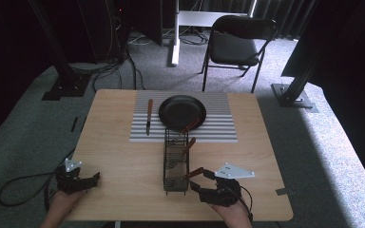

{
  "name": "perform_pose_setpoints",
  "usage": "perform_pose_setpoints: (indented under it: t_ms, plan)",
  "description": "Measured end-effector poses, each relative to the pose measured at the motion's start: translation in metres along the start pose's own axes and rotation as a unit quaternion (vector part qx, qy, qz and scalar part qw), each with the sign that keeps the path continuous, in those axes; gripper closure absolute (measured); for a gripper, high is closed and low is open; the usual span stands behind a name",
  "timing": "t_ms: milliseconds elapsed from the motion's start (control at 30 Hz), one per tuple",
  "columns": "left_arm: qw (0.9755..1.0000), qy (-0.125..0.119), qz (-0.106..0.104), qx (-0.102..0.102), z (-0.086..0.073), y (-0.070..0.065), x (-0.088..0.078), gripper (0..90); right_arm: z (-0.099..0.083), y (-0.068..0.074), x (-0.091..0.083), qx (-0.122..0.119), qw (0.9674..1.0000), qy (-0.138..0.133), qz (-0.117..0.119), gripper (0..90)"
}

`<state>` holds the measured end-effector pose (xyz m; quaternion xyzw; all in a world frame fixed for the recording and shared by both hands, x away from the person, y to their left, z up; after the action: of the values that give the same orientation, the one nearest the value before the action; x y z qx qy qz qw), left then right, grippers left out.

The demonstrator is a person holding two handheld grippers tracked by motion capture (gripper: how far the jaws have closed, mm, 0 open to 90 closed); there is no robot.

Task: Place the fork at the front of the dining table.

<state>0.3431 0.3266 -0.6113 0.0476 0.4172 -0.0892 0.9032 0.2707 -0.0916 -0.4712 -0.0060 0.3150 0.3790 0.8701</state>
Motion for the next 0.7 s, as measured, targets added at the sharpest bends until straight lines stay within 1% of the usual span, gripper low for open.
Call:
perform_pose_setpoints:
  t_ms: [100, 200, 300, 333, 400, 433, 500, 600, 667, 700]
  plan:
    - [1.0000, 0.000, 0.000, 0.000, 0.000, 0.000, 0.000, 1.6, 0.003, 0.001, 0.004, 0.012, 0.9999, -0.004, -0.002, 40.3]
    - [1.0000, 0.000, 0.000, 0.000, 0.000, 0.000, 0.000, 1.7, 0.006, 0.002, 0.007, 0.024, 0.9997, -0.006, -0.008, 46.1]
    - [1.0000, 0.000, 0.000, 0.000, 0.000, 0.000, 0.000, 1.7, 0.009, -0.001, 0.009, 0.042, 0.9989, -0.013, -0.015, 54.9]
    - [1.0000, 0.000, 0.000, 0.000, 0.000, 0.000, 0.000, 1.7, 0.010, -0.002, 0.009, 0.049, 0.9986, -0.013, -0.016, 59.1]
    - [1.0000, 0.000, 0.000, 0.000, 0.000, 0.000, 0.000, 1.7, 0.010, -0.003, 0.010, 0.052, 0.9984, -0.014, -0.017, 60.5]
    - [1.0000, 0.000, 0.000, 0.000, 0.000, 0.000, 0.000, 1.7, 0.008, -0.003, 0.011, 0.056, 0.9982, -0.011, -0.016, 62.9]
    - [1.0000, 0.000, 0.000, 0.000, 0.000, 0.000, 0.000, 1.6, 0.008, -0.002, 0.012, 0.059, 0.9981, -0.010, -0.016, 63.7]
    - [1.0000, 0.000, 0.000, 0.000, 0.000, 0.000, 0.000, 1.6, 0.008, -0.003, 0.015, 0.071, 0.9973, -0.013, -0.017, 65.5]
    - [1.0000, 0.000, 0.000, 0.000, 0.000, 0.000, 0.000, 1.6, 0.009, -0.003, 0.016, 0.072, 0.9972, -0.015, -0.018, 66.9]
    - [1.0000, 0.000, 0.000, 0.000, 0.000, 0.000, 0.000, 1.7, 0.009, -0.004, 0.018, 0.072, 0.9971, -0.015, -0.019, 71.3]
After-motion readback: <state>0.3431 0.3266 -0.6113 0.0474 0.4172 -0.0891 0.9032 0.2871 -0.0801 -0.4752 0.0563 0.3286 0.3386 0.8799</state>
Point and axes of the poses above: each handheld gripper's, and its own axes: x roughly forward along the jaws, z roughly out of its top, y roughly to its left, the point moved 9 cm from there along x, roughly forward along the jaws, and after that the axes turned 3 degrees about y, right-handed, at the moved point
